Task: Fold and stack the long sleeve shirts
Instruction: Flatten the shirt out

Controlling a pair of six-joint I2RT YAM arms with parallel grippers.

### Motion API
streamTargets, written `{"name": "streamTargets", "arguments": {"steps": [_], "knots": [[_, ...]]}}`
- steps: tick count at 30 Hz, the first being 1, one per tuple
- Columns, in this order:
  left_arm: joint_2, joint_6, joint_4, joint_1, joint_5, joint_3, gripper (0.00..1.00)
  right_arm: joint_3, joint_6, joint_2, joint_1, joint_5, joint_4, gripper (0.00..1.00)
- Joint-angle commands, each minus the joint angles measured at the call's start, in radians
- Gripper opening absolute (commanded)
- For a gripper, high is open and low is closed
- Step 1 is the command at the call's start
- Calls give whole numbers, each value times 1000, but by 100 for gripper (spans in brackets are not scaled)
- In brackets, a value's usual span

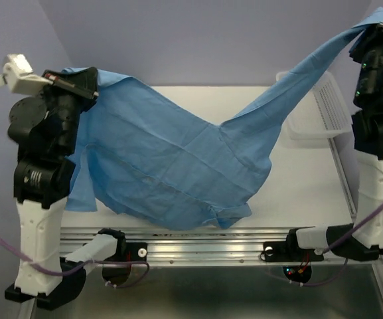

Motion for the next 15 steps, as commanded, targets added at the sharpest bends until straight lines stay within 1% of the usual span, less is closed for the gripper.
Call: {"name": "streamTargets", "arguments": {"steps": [1,2,3,4,5,6,7,8,9,10,11,12,13,14,15], "knots": [[218,17,79,6,31,-19,0,-9,-119,145,-5,26,109,1],[266,20,81,12,37,8,0,3,-148,233,-5,30,121,1],[310,23,85,29,66,31,0,27,-156,289,-17,37,132,1],[406,29,84,41,82,62,0,64,-165,345,-28,15,134,1],[460,32,79,52,97,144,0,165,-168,404,-57,2,134,1],[511,43,75,63,119,192,0,228,-164,467,-72,-18,132,1],[566,51,61,78,158,252,0,294,-164,587,-88,-40,146,1],[678,54,47,83,178,318,0,428,-146,646,-102,-43,160,1],[732,72,37,87,224,472,0,486,-144,700,-111,-29,178,1],[846,75,12,92,308,568,0,516,-150,767,-111,38,274,1],[902,75,7,101,365,755,0,512,-170,778,-111,61,349,1],[948,75,12,101,410,839,0,500,-182,779,-120,66,417,1],[1008,49,36,102,471,911,0,491,-187,772,-120,64,534,1],[1013,37,73,110,505,959,0,492,-167,754,-134,61,571,1],[1000,19,128,115,534,935,0,501,-149,740,-143,49,595,1]]}}
